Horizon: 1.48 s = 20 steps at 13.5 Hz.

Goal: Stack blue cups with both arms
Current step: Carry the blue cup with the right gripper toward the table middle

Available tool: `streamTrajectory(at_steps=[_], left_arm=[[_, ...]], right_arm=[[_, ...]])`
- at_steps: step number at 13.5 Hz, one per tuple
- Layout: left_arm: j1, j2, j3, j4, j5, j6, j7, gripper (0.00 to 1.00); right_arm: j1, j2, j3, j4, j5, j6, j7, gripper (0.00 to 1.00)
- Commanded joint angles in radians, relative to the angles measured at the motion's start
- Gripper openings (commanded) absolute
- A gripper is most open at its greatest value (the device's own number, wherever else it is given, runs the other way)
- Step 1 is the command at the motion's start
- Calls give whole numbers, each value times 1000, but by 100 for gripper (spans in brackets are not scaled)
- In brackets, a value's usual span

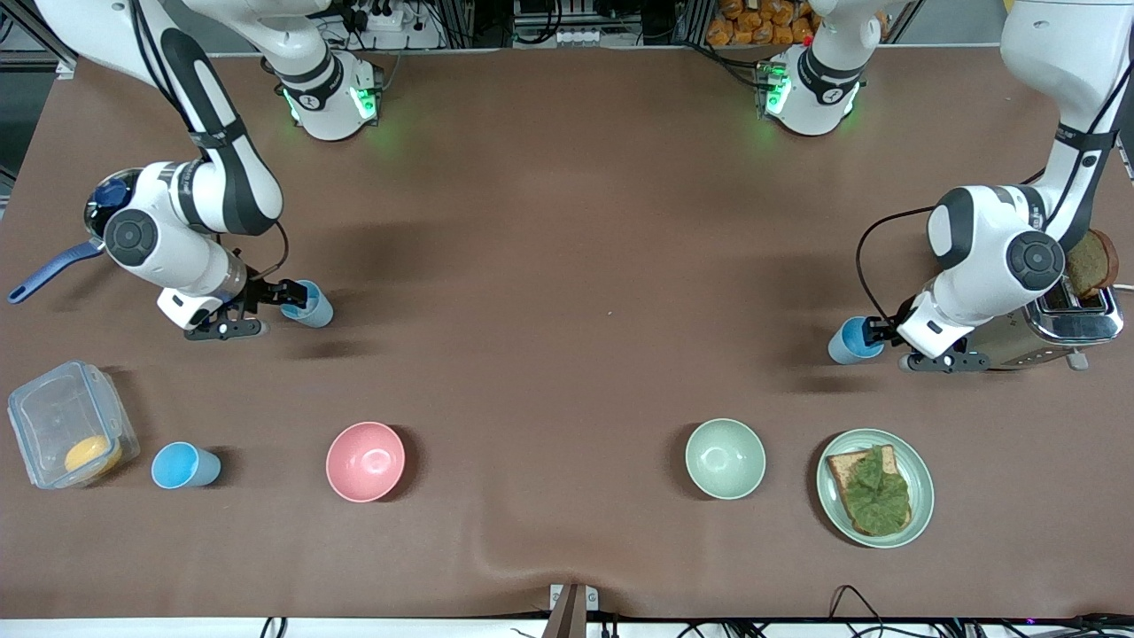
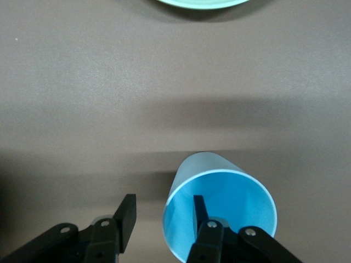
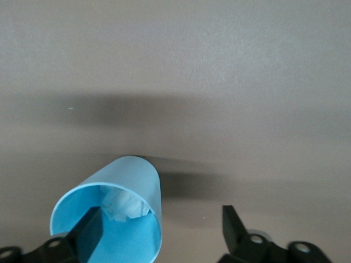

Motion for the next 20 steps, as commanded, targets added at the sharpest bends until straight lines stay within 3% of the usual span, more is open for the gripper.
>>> streamTrajectory(at_steps=[1,2,3,6,7,11,15,20], left_arm=[[8,-20,-11,-23,20,16,-41,21],[8,-20,-11,-28,20,16,-41,7],[8,-18,-11,-28,20,14,-41,0],[9,-18,-11,-29,18,16,-53,0],[9,-18,-11,-29,18,16,-53,0],[8,-35,-14,-25,9,7,-72,0],[2,-46,-38,-20,9,-3,-70,0],[8,-40,-40,-5,9,-16,-65,0]], right_arm=[[9,-10,-2,-20,15,18,12,69],[11,-8,0,-20,18,18,14,52],[13,-5,0,-20,32,18,14,38],[29,1,-2,-18,66,16,15,5],[29,3,0,-18,72,13,15,0],[55,-4,0,-1,87,-4,53,0],[95,-27,1,74,109,-117,70,0],[274,-46,1,147,144,-188,306,0]])
